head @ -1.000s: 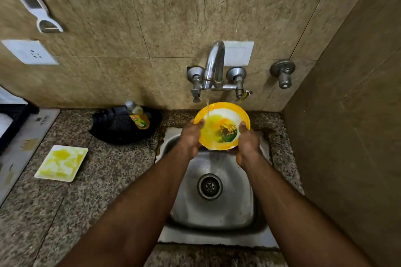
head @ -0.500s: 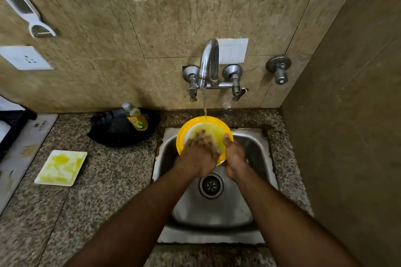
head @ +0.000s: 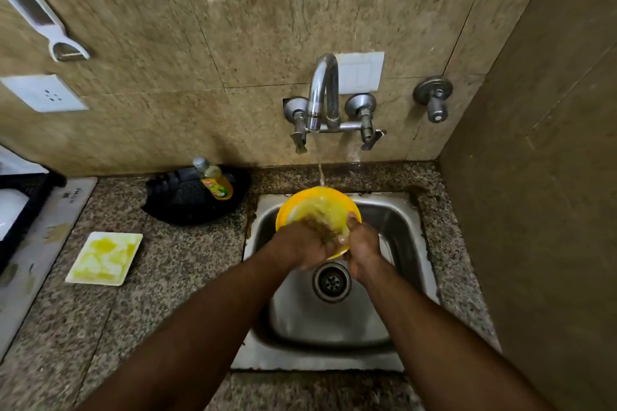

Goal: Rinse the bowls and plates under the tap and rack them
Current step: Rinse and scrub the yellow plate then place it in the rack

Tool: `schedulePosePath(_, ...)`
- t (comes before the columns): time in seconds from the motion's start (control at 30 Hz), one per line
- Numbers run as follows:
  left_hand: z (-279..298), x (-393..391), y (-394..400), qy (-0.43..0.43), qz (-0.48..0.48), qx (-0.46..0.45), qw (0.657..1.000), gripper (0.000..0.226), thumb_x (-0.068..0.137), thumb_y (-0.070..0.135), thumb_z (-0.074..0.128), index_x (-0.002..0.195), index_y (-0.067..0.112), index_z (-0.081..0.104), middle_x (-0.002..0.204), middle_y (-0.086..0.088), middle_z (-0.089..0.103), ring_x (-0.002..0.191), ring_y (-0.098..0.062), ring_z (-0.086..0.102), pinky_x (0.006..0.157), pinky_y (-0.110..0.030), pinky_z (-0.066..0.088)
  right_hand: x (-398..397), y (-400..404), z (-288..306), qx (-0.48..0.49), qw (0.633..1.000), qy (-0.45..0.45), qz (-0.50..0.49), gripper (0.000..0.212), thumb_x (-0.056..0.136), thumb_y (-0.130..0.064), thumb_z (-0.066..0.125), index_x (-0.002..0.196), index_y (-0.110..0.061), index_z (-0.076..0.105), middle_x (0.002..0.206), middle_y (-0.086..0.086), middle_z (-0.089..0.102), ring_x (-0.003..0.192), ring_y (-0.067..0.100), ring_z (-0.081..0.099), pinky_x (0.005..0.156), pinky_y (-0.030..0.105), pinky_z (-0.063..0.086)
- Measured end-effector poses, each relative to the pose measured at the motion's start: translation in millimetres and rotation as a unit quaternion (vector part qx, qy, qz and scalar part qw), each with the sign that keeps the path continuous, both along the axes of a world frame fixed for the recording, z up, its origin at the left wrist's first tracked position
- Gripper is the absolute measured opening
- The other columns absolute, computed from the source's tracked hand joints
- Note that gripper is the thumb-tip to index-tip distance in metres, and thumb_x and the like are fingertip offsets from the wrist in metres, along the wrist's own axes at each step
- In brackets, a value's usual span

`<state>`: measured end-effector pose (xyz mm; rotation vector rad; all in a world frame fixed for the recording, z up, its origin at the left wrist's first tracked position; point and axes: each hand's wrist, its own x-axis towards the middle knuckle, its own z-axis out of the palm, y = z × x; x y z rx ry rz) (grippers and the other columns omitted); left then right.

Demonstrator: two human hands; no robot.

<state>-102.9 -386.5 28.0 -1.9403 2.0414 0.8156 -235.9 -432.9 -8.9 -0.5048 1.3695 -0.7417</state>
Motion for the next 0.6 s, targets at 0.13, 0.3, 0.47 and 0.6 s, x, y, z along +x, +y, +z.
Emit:
schedulePosePath(0.13,4,-6,1,-0.009,0.049,0.006,0.999,0.083,0.101,0.070,0.012,0.158,0.014,0.036,0.166,-0.012,0.032,0.155,-0.029,0.025,0.127,-0.041,0.017,9,2,2,-0.046,0.997,0.055,-0.017,0.029,0.102,-0.033,0.060,0.093,-0.008,0.072,0.067,0.003,0.068,0.056,0.019,0.060,0.065,0.041,0.053)
schedulePosePath(0.3,-12,-29,19,0.196,0.062,0.001,0.979,0.062,0.108,0.054,0.028,0.164,0.028,0.019,0.170,-0.002,0.020,0.155,-0.021,0.024,0.125,-0.029,0.020,-4,-12,2,-0.151,0.978,0.141,0.011,0.038,0.101,-0.048,0.053,0.112,-0.018,0.073,0.107,0.008,0.076,0.098,0.026,0.071,0.090,0.045,0.059)
schedulePosePath(0.47,-31,-38,22,0.386,0.279,-0.078,0.876,0.034,0.105,0.015,0.056,0.138,0.013,0.064,0.142,0.001,0.059,0.139,-0.014,0.048,0.110,-0.017,0.033,-24,-17,21,-0.304,0.933,0.161,0.109,0.031,0.107,-0.025,0.051,0.130,-0.011,0.067,0.116,0.004,0.072,0.107,0.018,0.066,0.079,0.009,0.049)
schedulePosePath(0.6,-40,-25,10,0.403,0.420,-0.188,0.791,0.027,0.086,0.023,0.070,0.112,0.021,0.078,0.108,0.001,0.078,0.104,-0.015,0.073,0.101,-0.045,0.056,-32,-18,27,-0.371,0.914,0.111,0.122,0.036,0.107,-0.027,0.051,0.138,-0.016,0.063,0.130,0.003,0.070,0.119,0.011,0.064,0.098,0.020,0.051)
